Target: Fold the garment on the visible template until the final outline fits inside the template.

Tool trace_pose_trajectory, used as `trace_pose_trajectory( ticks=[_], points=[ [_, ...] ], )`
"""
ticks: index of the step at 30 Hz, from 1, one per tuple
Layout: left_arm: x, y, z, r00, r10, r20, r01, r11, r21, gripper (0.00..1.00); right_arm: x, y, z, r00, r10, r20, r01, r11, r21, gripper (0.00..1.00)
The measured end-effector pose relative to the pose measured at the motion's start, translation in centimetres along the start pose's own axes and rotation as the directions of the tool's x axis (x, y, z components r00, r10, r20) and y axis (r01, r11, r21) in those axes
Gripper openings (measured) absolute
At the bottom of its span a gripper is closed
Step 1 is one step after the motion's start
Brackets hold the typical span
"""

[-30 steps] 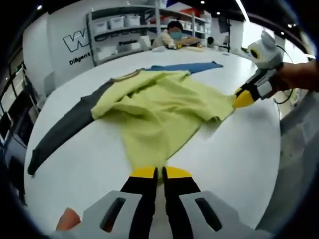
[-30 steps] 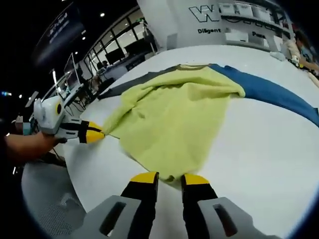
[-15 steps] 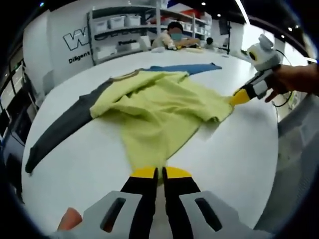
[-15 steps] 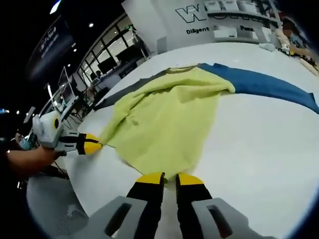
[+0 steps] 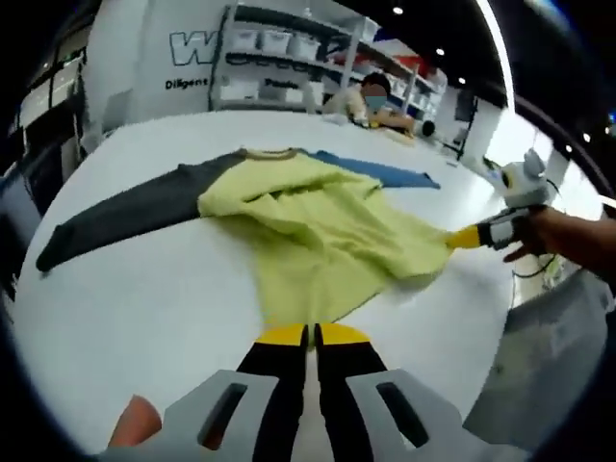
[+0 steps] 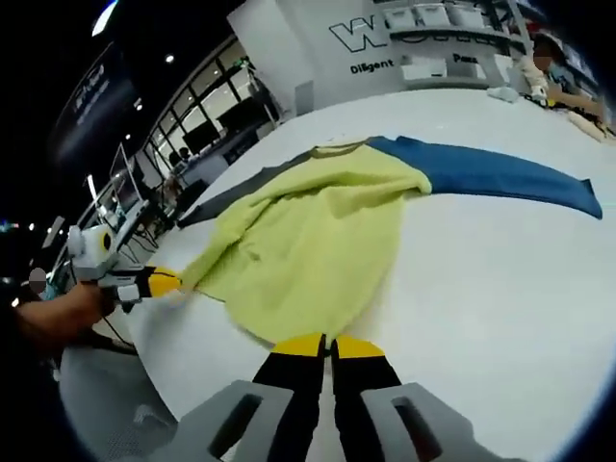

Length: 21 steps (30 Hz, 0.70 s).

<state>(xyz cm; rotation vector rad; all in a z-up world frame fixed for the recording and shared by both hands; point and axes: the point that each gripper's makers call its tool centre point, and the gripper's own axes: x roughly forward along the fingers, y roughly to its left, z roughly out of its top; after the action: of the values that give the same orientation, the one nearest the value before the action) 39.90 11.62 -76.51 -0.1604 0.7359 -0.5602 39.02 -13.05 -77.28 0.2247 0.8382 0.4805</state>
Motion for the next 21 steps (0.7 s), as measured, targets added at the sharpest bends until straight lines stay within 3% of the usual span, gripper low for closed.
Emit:
trace_pose_trajectory(
  ticks=[5,10,13,15,16,19,21],
  points=[
    [-1.6,2.4,0.4,0.999,0.027,0.042,-0.019,0.983,-0.180,0.00,-1.2,-0.9,0.3,1.000,-0.016,0.016,0.016,1.000,0.013,0.00],
    [-2.7,4.7,-0.4,0.996,0.083,0.014,-0.078,0.977,-0.196,0.00,-1.8,-1.8,-0.2,0.999,-0.037,0.012,0.037,0.999,0.028,0.00],
    [-3.3,6.0,-1.9,0.988,0.142,-0.053,-0.150,0.963,-0.222,0.00,-1.9,-2.5,-0.7,0.998,-0.059,-0.006,0.059,0.998,0.030,0.00],
    [-3.2,6.2,-2.3,0.987,0.146,-0.061,-0.156,0.960,-0.231,0.00,-1.9,-3.0,-1.5,0.996,-0.076,-0.041,0.078,0.997,0.024,0.00],
    [-3.3,6.3,-3.0,0.984,0.155,-0.092,-0.173,0.955,-0.242,0.00,-1.9,-3.2,-2.2,0.994,-0.084,-0.074,0.086,0.996,0.015,0.00],
    [-3.2,6.0,-4.4,0.974,0.152,-0.166,-0.185,0.961,-0.205,0.00,-1.8,-3.2,-3.3,0.989,-0.085,-0.123,0.086,0.996,-0.001,0.00],
    [-3.3,5.5,-4.7,0.974,0.143,-0.177,-0.177,0.966,-0.191,0.00,-1.9,-3.3,-4.1,0.984,-0.093,-0.154,0.089,0.995,-0.033,0.00]
  ],
)
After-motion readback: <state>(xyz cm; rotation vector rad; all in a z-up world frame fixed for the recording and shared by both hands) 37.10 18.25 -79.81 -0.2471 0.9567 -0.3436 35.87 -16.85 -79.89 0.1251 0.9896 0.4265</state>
